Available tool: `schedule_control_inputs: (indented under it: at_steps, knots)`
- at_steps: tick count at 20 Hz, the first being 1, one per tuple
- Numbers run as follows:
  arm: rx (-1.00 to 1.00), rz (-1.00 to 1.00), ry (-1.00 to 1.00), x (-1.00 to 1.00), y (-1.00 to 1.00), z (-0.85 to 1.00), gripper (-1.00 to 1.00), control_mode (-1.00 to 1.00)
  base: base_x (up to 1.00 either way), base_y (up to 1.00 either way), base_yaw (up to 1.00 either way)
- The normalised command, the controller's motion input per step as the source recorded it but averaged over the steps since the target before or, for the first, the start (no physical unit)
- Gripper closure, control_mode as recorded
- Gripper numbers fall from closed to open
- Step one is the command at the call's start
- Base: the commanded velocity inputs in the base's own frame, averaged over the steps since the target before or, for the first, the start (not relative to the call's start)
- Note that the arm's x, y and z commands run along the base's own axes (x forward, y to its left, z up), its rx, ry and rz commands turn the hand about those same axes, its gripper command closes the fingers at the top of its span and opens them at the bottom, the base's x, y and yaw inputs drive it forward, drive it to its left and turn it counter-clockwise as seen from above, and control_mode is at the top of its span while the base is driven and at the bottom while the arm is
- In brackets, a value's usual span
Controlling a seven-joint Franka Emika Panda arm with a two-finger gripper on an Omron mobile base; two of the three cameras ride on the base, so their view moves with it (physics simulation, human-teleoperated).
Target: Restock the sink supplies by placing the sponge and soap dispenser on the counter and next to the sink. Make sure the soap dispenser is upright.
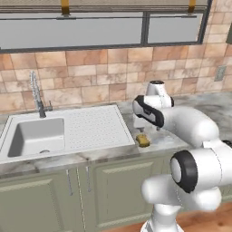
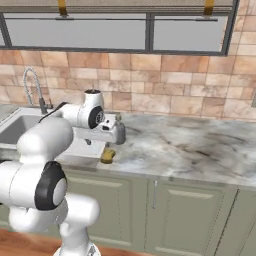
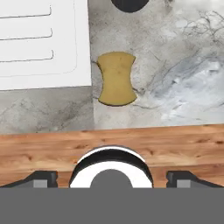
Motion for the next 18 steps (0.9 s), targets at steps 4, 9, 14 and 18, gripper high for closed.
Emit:
schedule_control_inputs:
  at_steps: [4,9,14,18]
  knots:
    - [0.0,0.0,-0.37,-0.31,0.04,0.74,-1.0,-1.0,0.0,0.0,0.0]
    - [0.0,0.0,-0.2,-0.19,0.06,1.0,-1.0,-1.0,0.0,0.0,0.0]
    - [0.0,0.0,-0.13,-0.63,0.0,0.68,-1.0,-1.0,0.0,0.0,0.0]
    - [0.0,0.0,-0.1,-0.83,0.0,0.36,-1.0,-1.0,0.0,0.0,0.0]
